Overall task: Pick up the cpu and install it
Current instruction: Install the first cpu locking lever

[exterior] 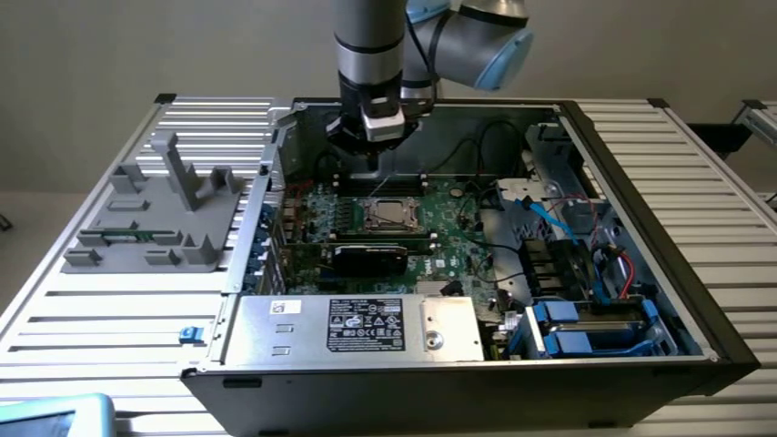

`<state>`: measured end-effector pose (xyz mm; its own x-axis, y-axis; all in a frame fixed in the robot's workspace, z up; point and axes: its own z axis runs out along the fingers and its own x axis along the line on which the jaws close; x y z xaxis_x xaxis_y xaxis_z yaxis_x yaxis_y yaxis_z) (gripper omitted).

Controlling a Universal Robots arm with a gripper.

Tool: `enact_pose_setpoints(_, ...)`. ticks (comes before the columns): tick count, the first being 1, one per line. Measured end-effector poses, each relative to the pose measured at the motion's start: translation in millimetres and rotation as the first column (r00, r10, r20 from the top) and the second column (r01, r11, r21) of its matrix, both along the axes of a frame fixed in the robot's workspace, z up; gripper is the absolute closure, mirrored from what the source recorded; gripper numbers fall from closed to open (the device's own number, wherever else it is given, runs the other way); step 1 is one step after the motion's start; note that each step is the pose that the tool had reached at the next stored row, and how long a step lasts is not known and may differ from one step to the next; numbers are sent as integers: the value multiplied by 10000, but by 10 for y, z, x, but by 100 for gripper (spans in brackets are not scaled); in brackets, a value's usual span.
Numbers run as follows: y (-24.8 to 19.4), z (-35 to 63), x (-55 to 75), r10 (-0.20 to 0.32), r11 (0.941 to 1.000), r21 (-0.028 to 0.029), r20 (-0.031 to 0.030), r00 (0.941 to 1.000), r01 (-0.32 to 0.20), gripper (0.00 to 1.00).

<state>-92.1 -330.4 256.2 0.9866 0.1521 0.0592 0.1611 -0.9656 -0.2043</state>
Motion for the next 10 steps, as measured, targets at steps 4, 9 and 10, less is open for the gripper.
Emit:
enact_pose_setpoints(4,0,-18,0,-687,9976,11,0,9976,687,89)
enact_pose_setpoints(9,0,-76,-1,-1430,9897,12,0,9897,1430,89)
enact_pose_setpoints(10,0,-88,-2,-1533,9882,15,-1,9882,1533,89)
